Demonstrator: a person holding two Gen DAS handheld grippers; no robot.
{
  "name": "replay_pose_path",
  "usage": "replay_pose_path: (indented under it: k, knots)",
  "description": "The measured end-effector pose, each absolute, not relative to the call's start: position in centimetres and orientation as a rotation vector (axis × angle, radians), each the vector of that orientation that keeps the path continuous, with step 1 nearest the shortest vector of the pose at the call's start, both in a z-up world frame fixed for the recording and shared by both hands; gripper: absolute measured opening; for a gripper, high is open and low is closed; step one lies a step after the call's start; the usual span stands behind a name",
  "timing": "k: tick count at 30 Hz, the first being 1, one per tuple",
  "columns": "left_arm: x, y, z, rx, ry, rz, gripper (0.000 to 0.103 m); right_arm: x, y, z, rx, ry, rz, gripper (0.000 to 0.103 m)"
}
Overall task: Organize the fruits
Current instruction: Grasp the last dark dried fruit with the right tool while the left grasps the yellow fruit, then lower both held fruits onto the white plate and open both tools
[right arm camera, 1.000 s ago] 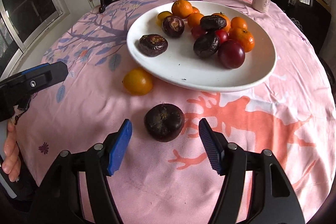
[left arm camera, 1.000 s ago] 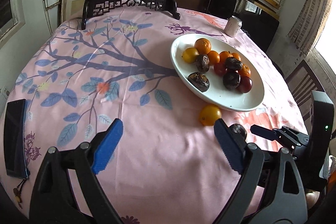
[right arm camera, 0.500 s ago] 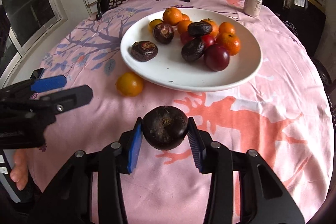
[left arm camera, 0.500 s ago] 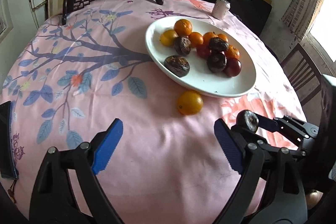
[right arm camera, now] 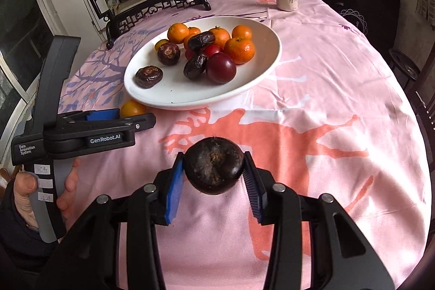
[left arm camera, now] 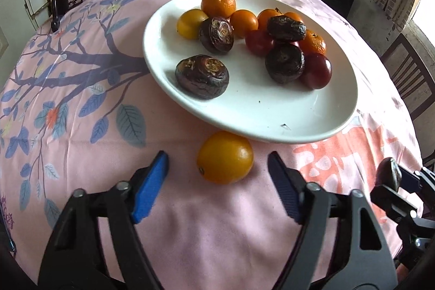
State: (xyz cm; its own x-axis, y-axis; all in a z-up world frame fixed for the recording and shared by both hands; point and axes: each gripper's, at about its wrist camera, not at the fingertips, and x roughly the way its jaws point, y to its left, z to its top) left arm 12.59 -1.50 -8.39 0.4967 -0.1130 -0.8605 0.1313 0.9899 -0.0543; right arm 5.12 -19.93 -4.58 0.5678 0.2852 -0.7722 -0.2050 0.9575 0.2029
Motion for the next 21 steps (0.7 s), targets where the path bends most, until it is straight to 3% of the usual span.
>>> replay_pose_path:
  k: [2,21]
  knots:
    - [12.5,-1.6,-8.3,0.038,1.027,-0.156,0.037,5.2,-19.9,-4.5,0.094,0.922,0.288,0.042]
    - [6.2,0.4,-2.8,-0.059,0.936,-0.295,0.037,5.8,-18.3,-3.2,0.07,0.911,0.307,0.043]
